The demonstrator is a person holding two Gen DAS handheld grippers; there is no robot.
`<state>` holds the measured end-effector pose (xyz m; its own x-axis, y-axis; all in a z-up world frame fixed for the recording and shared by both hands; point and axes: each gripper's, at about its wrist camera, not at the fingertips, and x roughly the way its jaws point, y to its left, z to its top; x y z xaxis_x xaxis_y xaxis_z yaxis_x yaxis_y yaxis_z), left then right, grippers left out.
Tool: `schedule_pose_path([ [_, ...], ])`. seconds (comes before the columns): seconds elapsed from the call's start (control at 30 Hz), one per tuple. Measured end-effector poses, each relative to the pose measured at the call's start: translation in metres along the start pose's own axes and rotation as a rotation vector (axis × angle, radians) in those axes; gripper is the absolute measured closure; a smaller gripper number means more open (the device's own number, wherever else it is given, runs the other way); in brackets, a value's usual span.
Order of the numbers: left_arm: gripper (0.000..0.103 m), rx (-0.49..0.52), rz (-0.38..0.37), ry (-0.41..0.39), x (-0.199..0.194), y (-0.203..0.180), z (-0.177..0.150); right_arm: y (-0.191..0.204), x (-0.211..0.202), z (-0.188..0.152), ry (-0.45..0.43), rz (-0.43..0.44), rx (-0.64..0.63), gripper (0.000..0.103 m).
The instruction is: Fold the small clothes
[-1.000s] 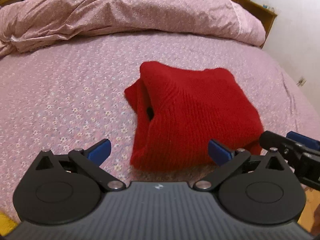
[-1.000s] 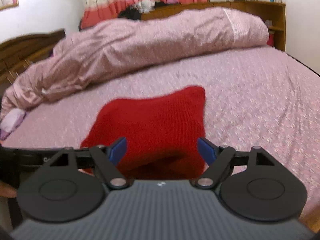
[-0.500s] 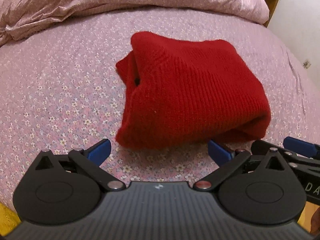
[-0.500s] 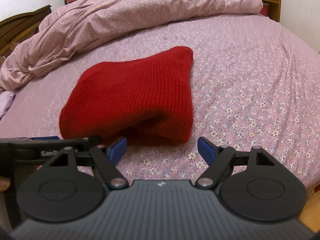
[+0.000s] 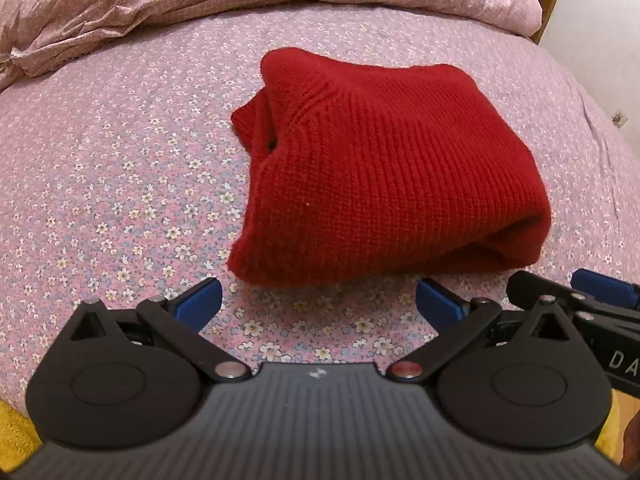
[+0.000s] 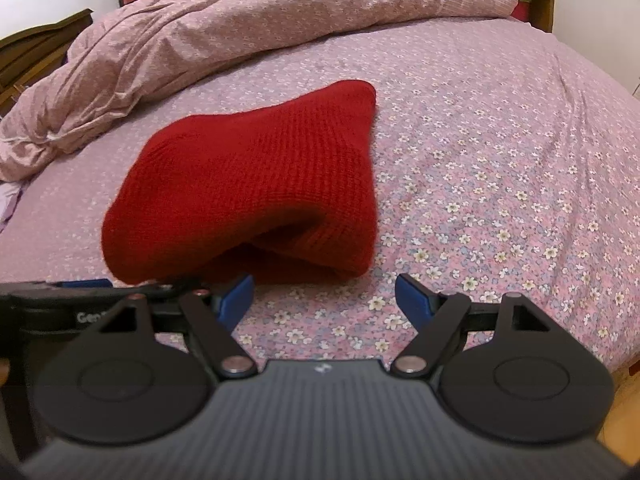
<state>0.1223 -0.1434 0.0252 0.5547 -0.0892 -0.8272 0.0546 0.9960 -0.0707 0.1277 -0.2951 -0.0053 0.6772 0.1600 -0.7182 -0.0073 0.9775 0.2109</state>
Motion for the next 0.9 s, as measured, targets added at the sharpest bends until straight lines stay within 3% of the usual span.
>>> schedule_pose_path([
  [0.9, 0.0, 0.006, 0.0, 0.003, -0.003, -0.003, 0.0007, 0.0013, -0.0034, -0.001, -0.012, 0.002, 0.001, 0.024],
])
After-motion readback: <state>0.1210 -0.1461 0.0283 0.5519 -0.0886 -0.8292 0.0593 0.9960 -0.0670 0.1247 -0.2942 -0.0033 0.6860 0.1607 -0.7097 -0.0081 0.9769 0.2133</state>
